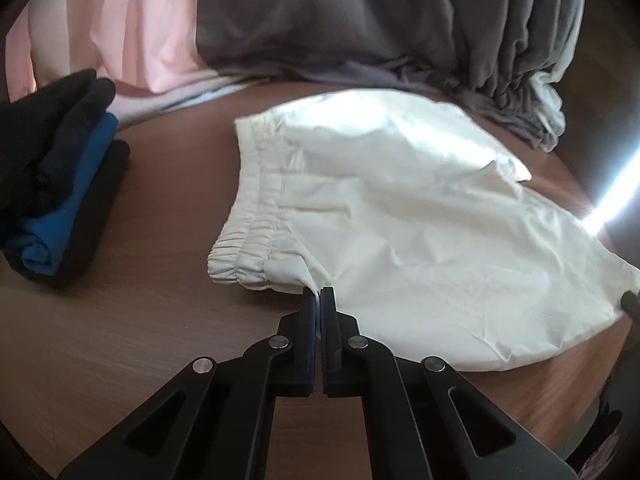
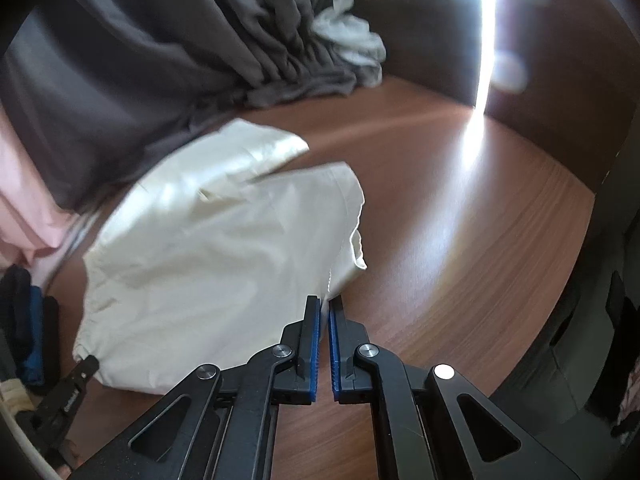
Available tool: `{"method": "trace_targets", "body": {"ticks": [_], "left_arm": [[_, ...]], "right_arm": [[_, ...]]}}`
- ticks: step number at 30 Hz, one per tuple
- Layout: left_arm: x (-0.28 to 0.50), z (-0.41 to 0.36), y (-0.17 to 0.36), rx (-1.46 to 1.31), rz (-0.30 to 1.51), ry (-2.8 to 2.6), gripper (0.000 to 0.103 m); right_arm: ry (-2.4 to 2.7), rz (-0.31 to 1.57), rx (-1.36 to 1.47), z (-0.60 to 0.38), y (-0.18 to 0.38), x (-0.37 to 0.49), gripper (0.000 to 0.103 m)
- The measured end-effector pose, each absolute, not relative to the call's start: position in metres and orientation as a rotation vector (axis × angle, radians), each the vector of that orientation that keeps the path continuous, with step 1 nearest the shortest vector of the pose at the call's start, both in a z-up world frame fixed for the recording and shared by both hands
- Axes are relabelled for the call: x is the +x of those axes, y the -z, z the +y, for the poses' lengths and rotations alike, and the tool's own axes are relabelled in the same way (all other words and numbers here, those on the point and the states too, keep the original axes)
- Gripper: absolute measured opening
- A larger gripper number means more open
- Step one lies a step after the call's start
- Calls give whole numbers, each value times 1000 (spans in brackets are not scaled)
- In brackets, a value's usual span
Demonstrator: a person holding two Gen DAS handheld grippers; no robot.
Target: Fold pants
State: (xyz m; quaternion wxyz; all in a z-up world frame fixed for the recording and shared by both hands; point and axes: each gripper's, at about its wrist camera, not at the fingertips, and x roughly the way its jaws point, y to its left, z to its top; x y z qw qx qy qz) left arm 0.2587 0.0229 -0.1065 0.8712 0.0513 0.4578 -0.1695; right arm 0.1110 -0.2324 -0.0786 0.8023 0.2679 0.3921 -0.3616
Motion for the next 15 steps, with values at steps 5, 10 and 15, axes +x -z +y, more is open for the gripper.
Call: {"method": "trace_targets", "body": {"ticks": [5,10,15], "left_arm": [[248,34,84,84,912,403,4],[238,43,72,62,886,410,4],[223,37,75,97,897,391,4]], "right_arm": [[773,748,525,-218,46,101,4],[765,681,485,-206,22,96,4],[759,765,582,-217,41,88,5]]}}
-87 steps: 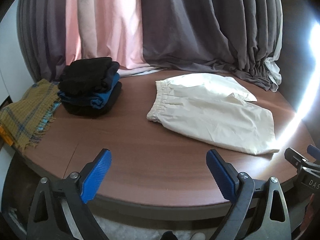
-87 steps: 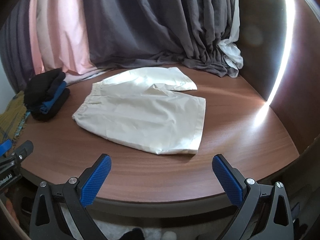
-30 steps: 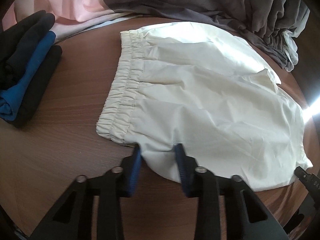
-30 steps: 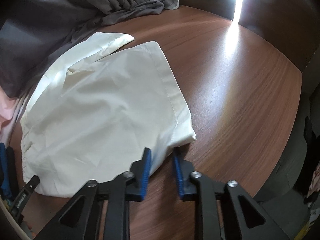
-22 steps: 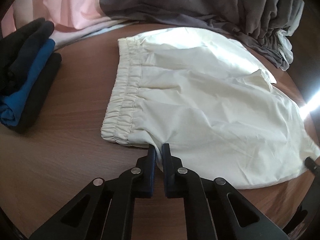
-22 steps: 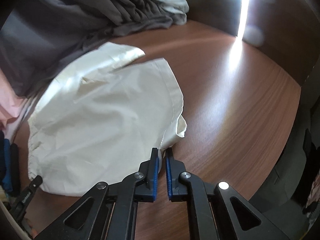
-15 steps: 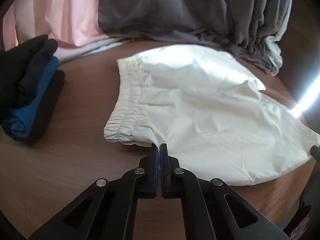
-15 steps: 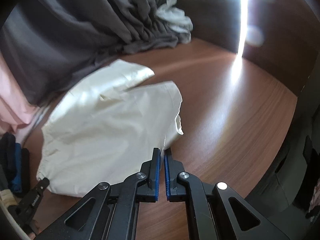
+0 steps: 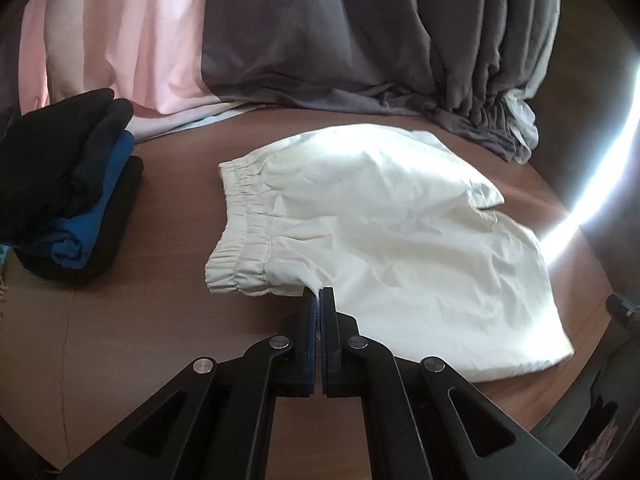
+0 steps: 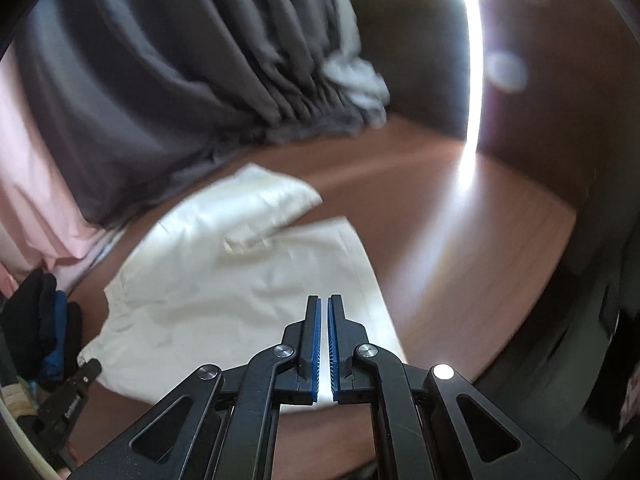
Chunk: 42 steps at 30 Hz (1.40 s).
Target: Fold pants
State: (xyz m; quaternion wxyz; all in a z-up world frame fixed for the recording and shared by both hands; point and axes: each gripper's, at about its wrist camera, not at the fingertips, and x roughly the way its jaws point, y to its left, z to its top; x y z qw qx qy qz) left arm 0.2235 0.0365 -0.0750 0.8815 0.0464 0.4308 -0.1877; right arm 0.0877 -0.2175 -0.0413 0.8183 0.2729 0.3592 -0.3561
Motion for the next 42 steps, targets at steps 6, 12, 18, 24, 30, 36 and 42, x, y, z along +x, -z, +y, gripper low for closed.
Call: {"method": "trace_targets", "body": {"ticks": [6,12,18,24,30,36,42], "left_arm": [[212,32,76,152,905,398,4],[205,25,78,210,910,400,4],[203,22,80,245,908,397,4],[204,20,81,261,918,390,4],[207,24,86,233,945,383,4],[212,30,92,181,971,392,4],[213,40,86,122,962,416,4]], "right_arm": [[749,839,724,-226,75,69,29],[789,800,839,-236,101,51,29],[845,737,964,-243,122,41,43],[894,717,978,-253,133,45,43],[891,754,977,-258,139,54,43],[874,819,841,-257,132,69,9],[832,776,720,-247,87,74,5]]}}
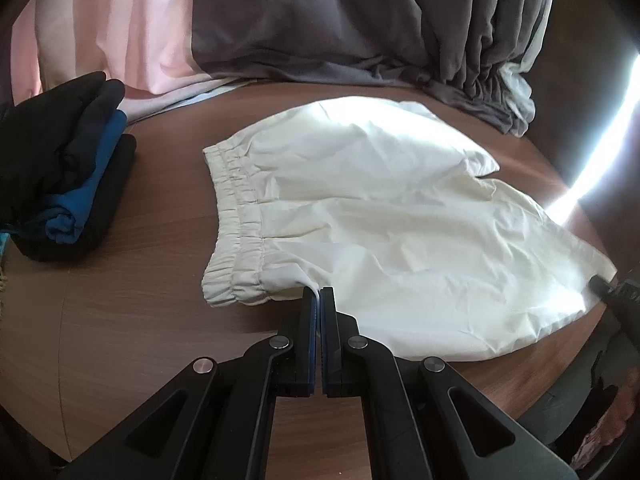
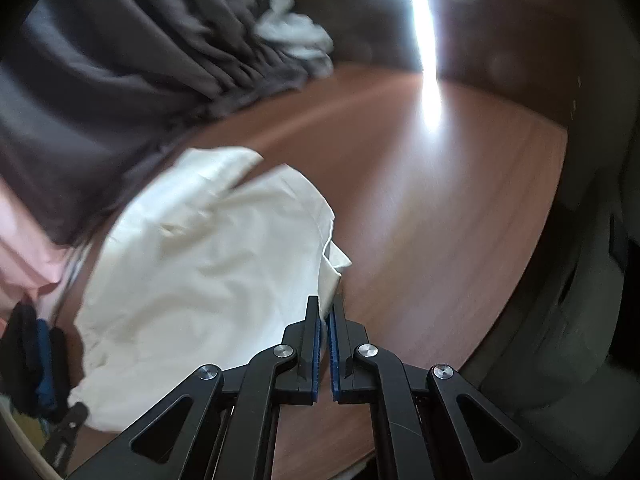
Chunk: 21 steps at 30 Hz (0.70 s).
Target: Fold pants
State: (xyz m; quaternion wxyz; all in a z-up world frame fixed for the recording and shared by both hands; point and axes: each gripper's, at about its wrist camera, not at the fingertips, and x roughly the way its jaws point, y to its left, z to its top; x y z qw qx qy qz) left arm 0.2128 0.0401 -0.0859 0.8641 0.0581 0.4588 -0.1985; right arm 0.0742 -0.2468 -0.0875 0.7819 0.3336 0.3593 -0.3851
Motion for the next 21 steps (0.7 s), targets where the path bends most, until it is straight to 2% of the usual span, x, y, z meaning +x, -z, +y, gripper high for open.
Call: {"method": "trace_targets", "body": {"ticks": [10,21], "left_arm": [[215,49,44,20,896,400,4],[230,39,7,-53,823,281,4]], "right_arm": [[681,588,598,-239,-1,96,5],[504,498,548,-274,-41,144,5]]}}
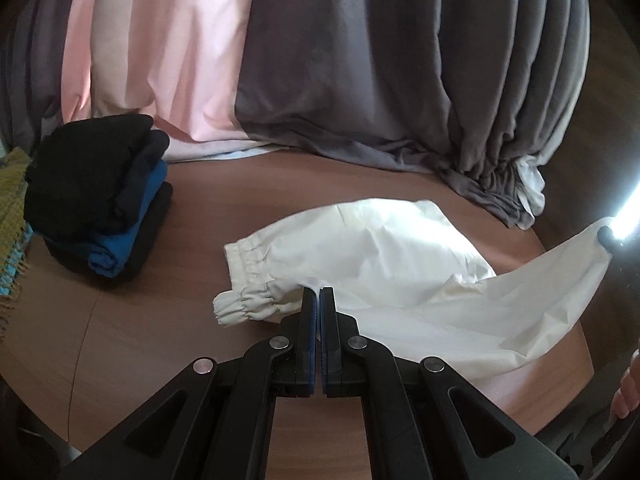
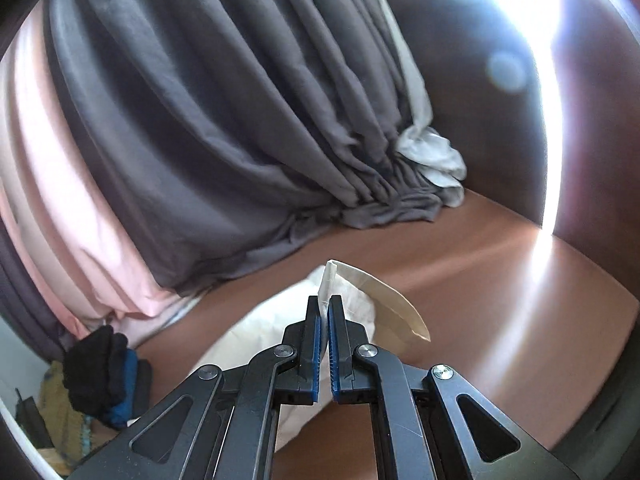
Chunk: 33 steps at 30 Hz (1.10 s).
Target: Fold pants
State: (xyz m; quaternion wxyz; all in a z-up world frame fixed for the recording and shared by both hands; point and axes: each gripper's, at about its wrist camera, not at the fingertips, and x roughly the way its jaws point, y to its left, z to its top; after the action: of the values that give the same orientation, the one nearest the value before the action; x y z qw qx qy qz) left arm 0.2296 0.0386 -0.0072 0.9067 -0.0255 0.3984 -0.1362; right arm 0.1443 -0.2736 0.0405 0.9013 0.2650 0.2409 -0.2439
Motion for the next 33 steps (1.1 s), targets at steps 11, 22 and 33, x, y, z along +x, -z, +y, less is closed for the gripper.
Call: {"method": "trace_targets", "body": {"ticks": [11,22,33], "left_arm": [[277,25,8,-60,846,180,4],[331,19,35,-81,916,101,4],[386,19,61,-89,983,52,4]], "right_arm": [[408,534,516,-308,-41,210,5],[416,611,528,-339,-10,282,5],[398,726,525,-350,34,352,5]]}}
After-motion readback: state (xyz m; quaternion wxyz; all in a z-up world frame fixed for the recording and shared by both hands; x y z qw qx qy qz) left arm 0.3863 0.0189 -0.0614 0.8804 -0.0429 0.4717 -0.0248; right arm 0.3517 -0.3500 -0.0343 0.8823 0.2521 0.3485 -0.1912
